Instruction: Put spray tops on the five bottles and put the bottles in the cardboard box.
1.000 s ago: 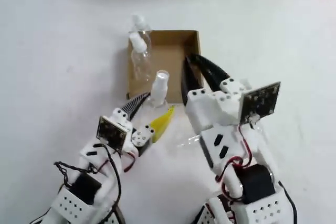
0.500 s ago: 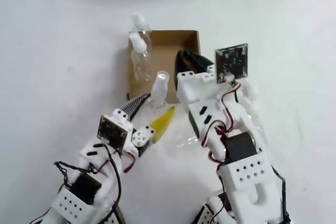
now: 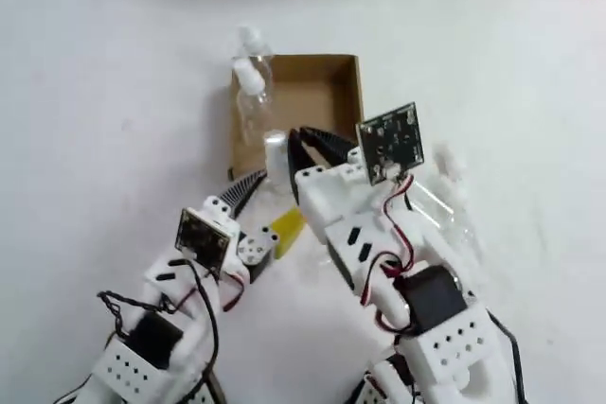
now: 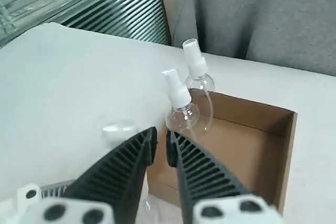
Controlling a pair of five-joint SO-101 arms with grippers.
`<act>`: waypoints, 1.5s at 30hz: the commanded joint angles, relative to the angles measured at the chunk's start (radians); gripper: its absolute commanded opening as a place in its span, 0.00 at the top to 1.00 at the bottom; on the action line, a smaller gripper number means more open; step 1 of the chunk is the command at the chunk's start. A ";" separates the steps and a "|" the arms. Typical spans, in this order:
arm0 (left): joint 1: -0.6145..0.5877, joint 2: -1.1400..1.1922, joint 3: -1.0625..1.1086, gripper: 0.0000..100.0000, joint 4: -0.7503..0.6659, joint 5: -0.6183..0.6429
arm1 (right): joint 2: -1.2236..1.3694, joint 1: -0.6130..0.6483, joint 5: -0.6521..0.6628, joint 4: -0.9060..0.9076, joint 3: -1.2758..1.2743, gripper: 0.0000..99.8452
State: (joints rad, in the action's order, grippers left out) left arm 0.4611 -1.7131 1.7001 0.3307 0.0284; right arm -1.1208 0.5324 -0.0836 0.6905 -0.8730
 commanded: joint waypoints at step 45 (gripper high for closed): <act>-0.005 -0.016 -0.002 0.87 0.002 -0.009 | 0.334 -0.019 0.068 0.456 0.621 0.99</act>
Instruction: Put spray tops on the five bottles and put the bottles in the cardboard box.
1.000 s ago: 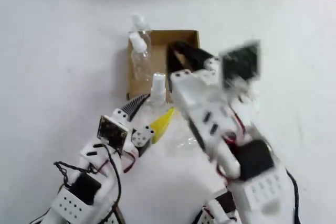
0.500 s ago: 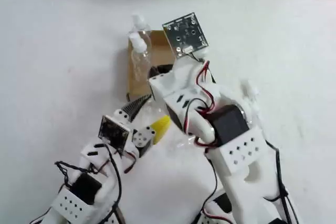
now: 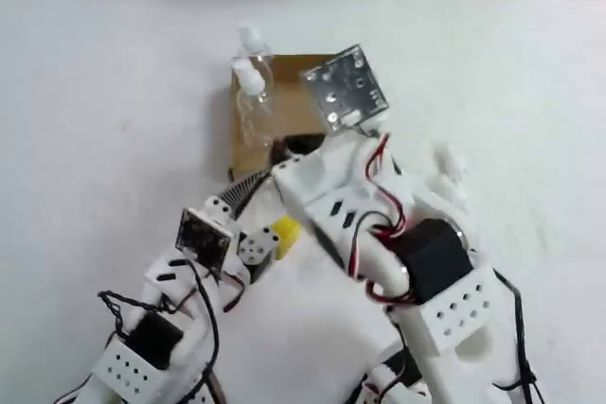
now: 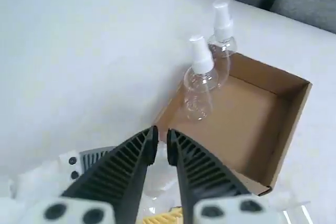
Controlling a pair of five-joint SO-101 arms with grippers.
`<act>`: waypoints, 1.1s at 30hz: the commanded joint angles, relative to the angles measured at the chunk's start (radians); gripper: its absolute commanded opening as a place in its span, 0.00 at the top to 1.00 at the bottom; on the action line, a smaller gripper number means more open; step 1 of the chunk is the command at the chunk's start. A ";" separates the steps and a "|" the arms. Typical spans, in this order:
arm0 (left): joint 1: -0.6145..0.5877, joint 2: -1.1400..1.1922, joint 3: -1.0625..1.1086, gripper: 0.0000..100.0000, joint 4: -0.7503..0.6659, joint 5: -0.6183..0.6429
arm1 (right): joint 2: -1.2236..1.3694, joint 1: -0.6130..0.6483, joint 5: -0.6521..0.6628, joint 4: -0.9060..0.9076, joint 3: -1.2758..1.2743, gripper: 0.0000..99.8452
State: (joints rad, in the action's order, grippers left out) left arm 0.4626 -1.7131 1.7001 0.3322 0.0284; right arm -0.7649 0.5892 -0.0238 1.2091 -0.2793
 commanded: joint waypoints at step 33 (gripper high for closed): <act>-0.209 -0.015 -0.006 0.87 -0.310 0.000 | -0.737 -0.575 0.129 -0.372 -1.134 0.99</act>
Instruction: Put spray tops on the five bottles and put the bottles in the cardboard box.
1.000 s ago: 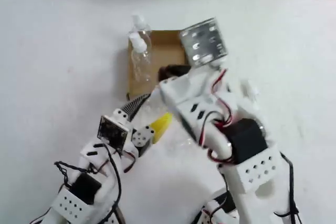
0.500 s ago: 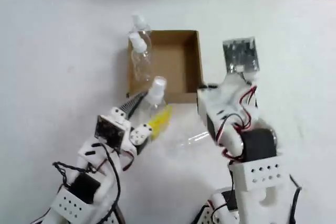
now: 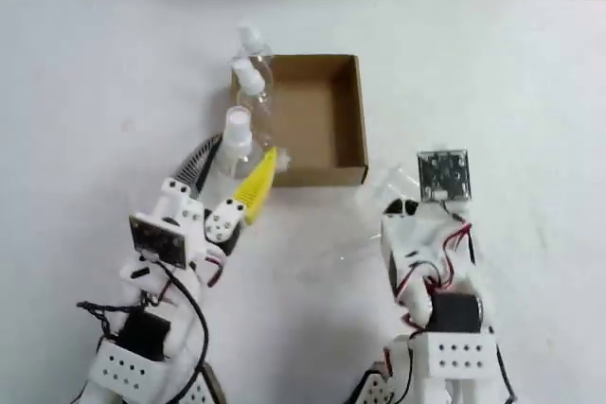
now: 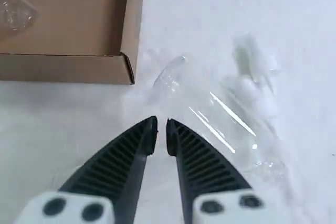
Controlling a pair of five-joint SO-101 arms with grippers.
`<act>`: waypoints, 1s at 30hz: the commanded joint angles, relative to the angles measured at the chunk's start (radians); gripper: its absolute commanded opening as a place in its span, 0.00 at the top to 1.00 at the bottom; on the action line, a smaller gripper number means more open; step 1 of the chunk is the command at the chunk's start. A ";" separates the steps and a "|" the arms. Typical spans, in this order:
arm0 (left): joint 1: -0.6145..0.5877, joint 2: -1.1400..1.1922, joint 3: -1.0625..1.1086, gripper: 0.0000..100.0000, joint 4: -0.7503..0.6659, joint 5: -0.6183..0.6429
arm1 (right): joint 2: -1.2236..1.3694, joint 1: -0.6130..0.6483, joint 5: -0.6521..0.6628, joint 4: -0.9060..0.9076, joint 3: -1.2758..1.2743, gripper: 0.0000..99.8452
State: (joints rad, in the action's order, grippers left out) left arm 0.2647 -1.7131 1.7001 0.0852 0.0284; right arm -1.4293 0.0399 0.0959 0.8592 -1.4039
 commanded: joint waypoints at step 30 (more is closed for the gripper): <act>-0.010 0.481 -0.528 0.98 -0.084 0.000 | -0.186 -0.205 0.012 -0.097 -0.292 0.99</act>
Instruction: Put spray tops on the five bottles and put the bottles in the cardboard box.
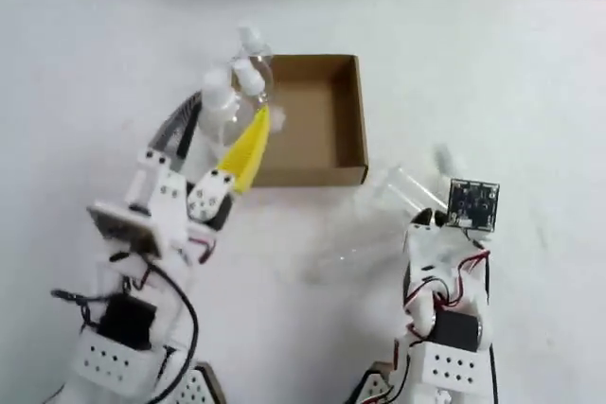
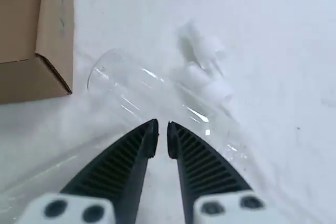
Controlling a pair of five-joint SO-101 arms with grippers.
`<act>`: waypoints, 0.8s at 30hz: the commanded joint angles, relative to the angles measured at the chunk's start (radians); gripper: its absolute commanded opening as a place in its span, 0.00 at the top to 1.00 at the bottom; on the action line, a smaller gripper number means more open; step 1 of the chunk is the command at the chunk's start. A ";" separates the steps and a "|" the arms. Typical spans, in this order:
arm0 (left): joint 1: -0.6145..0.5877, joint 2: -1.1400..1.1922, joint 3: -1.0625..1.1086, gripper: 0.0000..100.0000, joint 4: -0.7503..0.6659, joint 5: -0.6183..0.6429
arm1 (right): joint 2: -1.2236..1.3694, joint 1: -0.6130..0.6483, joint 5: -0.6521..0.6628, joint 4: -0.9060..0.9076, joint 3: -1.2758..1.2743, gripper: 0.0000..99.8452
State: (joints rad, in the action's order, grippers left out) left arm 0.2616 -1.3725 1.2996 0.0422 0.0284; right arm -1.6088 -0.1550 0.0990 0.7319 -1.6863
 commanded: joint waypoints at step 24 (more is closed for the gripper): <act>-0.061 0.685 0.014 0.98 -0.677 0.138 | -0.005 -0.010 0.029 0.036 -0.009 0.99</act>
State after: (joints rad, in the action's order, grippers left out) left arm 0.2094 -0.7419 1.3180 -0.5485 0.1557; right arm -1.6088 -0.1550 0.0990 0.7641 -1.6878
